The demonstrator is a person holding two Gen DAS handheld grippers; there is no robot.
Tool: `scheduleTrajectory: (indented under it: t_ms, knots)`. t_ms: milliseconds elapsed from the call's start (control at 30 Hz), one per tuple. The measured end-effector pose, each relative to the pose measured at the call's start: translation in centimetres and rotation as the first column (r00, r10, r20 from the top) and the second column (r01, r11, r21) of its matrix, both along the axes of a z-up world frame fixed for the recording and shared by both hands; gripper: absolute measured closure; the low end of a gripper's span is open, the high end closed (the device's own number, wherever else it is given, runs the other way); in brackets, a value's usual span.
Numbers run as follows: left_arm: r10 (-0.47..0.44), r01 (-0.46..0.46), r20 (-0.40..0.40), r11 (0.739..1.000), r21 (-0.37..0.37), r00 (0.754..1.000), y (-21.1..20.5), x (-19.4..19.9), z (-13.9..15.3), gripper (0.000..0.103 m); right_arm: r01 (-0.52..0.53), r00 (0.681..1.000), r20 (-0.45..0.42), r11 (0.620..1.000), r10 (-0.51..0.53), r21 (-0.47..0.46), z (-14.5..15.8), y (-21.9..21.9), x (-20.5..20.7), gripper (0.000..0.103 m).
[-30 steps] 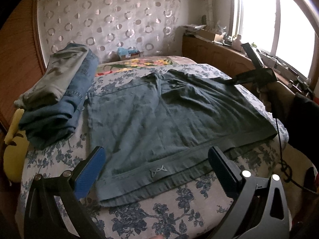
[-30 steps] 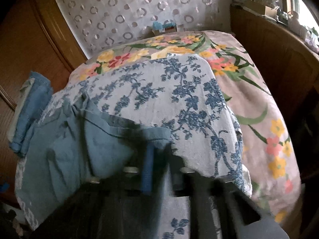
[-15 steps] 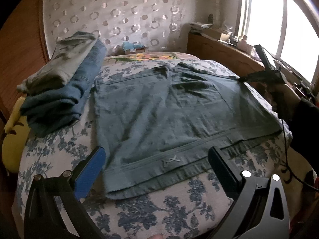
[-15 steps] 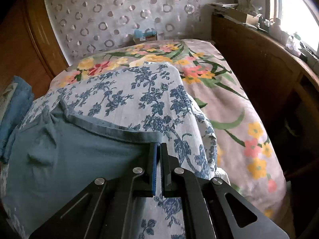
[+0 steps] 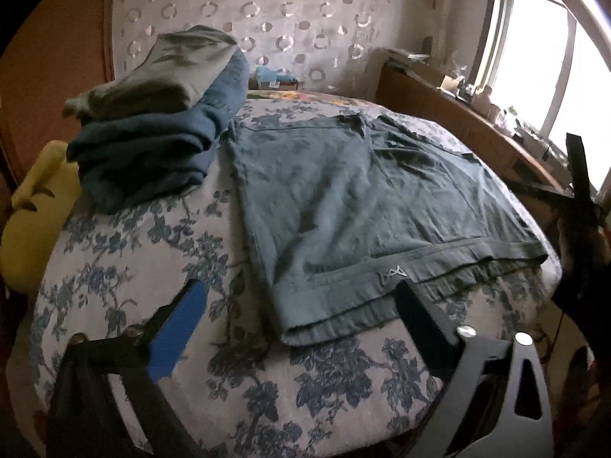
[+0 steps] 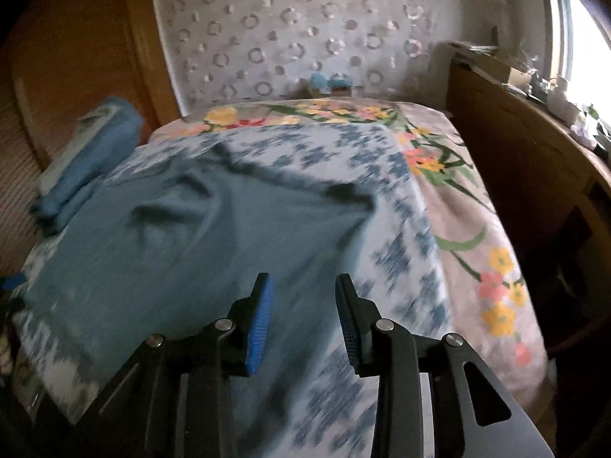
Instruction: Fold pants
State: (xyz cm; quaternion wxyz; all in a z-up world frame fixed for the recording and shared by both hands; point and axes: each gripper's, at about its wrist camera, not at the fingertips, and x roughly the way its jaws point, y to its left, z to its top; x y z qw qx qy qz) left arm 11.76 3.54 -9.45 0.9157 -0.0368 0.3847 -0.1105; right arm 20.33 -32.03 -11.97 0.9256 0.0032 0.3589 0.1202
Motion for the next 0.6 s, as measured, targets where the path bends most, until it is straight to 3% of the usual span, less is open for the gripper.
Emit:
scheduleTrajectory:
  t_ms: [233, 400, 533, 600]
  knots:
    - [0.050, -0.050, -0.009, 0.999, -0.016, 0.999, 1.6, -0.5, -0.3, 0.037, -0.054, 0.999, 0.000, 0.998, 0.054, 0.021, -1.0, 1.4, -5.8, 0.068]
    - [0.050, -0.050, -0.029, 0.999, -0.015, 0.998, 1.7, -0.6, -0.9, 0.042, -0.064, 0.997, 0.030, 0.997, 0.065, -0.033, -0.8, 2.1, -8.5, 0.068]
    - [0.045, -0.046, -0.043, 0.999, -0.016, 0.998, 1.4, -0.6, -1.4, 0.057, -0.069, 0.997, 0.038, 0.997, 0.070, -0.039, -1.0, 2.1, -9.6, 0.068]
    - [0.044, -0.044, -0.040, 0.999, -0.009, 0.998, 1.2, -0.6, -1.4, 0.058, -0.077, 0.996, 0.039, 0.996, 0.079, -0.042, -1.0, 2.2, -10.0, 0.067]
